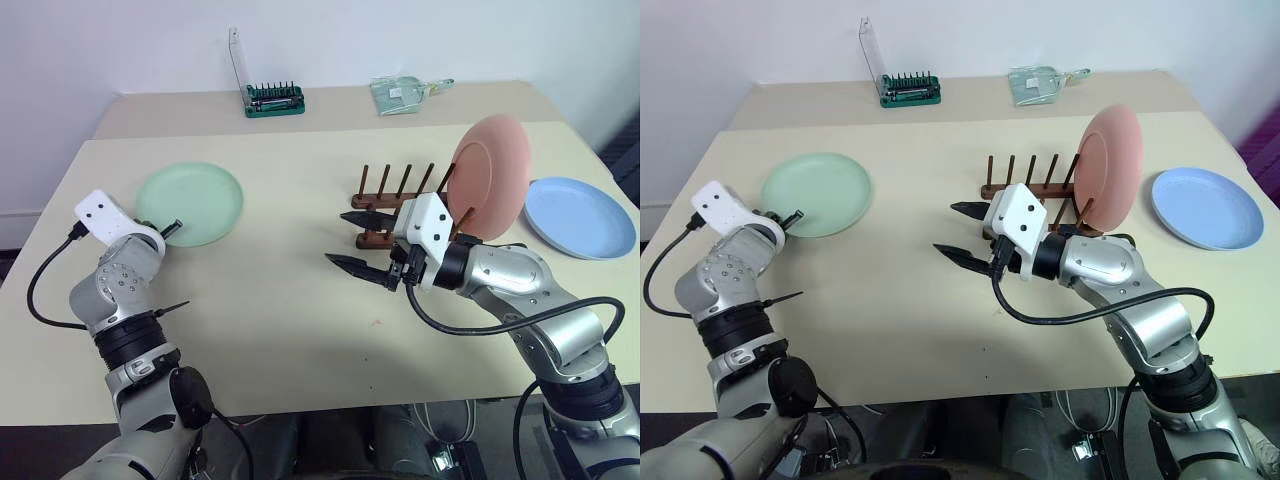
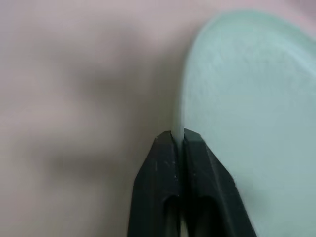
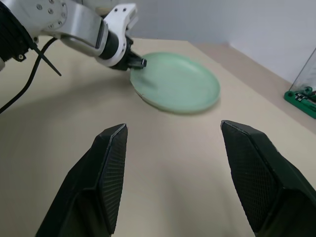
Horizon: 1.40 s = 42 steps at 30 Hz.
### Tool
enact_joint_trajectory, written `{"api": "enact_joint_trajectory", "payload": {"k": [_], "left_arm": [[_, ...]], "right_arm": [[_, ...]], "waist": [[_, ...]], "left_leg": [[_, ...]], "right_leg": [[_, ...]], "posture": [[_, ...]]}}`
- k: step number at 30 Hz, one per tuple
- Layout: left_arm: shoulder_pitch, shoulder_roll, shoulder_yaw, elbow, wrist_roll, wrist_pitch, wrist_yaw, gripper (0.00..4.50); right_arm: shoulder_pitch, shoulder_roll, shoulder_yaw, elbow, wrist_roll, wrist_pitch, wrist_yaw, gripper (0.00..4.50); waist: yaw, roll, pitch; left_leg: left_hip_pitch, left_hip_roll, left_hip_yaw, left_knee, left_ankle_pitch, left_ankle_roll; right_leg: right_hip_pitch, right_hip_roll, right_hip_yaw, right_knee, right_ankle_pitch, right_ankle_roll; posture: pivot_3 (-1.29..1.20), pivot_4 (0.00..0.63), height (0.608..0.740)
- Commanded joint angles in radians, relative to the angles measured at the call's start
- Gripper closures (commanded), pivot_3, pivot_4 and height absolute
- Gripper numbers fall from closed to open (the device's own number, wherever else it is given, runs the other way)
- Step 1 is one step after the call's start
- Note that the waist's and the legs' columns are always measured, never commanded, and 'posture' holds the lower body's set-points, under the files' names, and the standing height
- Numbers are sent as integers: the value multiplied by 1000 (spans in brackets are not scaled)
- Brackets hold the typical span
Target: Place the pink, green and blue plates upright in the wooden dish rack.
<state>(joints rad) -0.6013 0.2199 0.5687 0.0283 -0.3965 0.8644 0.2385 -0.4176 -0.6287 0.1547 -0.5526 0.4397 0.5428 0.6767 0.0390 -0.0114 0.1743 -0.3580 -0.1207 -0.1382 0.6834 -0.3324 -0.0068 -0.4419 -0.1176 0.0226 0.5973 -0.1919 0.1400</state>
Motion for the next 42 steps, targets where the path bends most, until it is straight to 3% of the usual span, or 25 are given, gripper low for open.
{"api": "enact_joint_trajectory", "payload": {"k": [1, 8, 17, 20, 25, 27, 30, 32, 35, 38, 42], "left_arm": [[2, 22, -180, -135, 17, -106, -157, 4500], [-30, 6, -377, -333, -27, -151, -330, 4500], [-111, -83, -358, -434, -155, -31, -277, 4500], [-111, -70, -356, -440, -171, -12, -282, 4500], [-100, -61, -354, -438, -179, -6, -291, 4500], [-106, -77, -329, -430, -201, -15, -282, 3815], [-151, -127, -248, -400, -252, -38, -225, 2473], [-188, -154, -182, -373, -281, -74, -171, 1469], [-247, -135, -78, -301, -259, -184, -85, 1469], [-225, -63, -103, -260, -172, -248, -91, 1469], [-86, 106, -266, -204, 0, -315, -229, 1469]], "right_arm": [[-58, -35, 44, 36, -149, -94, 6, 126], [-240, -60, 230, 259, -598, -412, -40, 50], [-278, -20, 271, 426, -812, -594, -66, 50], [-279, -16, 257, 450, -865, -618, -85, 891], [-279, -17, 236, 467, -934, -651, -119, 3393], [-278, -17, 228, 469, -966, -659, -137, 4376], [-272, -20, 219, 474, -990, -670, -149, 4500], [-270, -19, 202, 476, -983, -676, -151, 4500], [-260, 0, 119, 446, -870, -660, -143, 4500], [-254, 14, 48, 412, -759, -631, -110, 4500], [-266, 90, -215, 263, -276, -284, -19, 4500]], "waist": [[1, 0, 0], [-15, 0, 0], [-28, 0, 0], [-30, 0, 0], [-28, 0, 0], [-28, 0, 0], [-26, 0, 0], [-26, 0, 0], [-28, 0, 1], [-33, 0, 1], [-31, 1, 1]], "left_leg": [[0, 0, 0, 0, 0, 0], [0, 0, 1, -1, 0, 0], [-1, 1, 1, -2, 0, 0], [0, 1, 1, -2, 0, 0], [0, 1, 1, -2, 0, 0], [0, 1, 1, -2, 0, 0], [0, 1, 1, -2, 0, 0], [-1, 1, 1, -1, 0, 0], [-1, 1, 1, -1, 0, 0], [0, 2, 2, -3, 0, 0], [0, 2, 2, -4, 0, 0]], "right_leg": [[0, 0, 0, 0, 0, 0], [-1, 0, 0, 0, 0, 0], [-1, 0, 0, -1, 0, 0], [-1, 1, 1, -1, 0, 0], [-1, 1, 1, -1, 0, 0], [-1, 1, 1, -1, 0, 0], [-1, 1, 1, -1, 0, 0], [-1, 1, 1, -1, 0, 0], [-1, 1, 0, -1, 0, 0], [-1, 2, 1, -2, 0, 0], [-2, 2, 1, -2, 0, -1]], "posture": [[0, 150, 740], [0, 150, 740], [0, 150, 740], [0, 150, 740], [0, 150, 740], [0, 150, 740], [0, 150, 740], [0, 150, 740], [0, 150, 740], [0, 150, 740], [0, 150, 740]]}}
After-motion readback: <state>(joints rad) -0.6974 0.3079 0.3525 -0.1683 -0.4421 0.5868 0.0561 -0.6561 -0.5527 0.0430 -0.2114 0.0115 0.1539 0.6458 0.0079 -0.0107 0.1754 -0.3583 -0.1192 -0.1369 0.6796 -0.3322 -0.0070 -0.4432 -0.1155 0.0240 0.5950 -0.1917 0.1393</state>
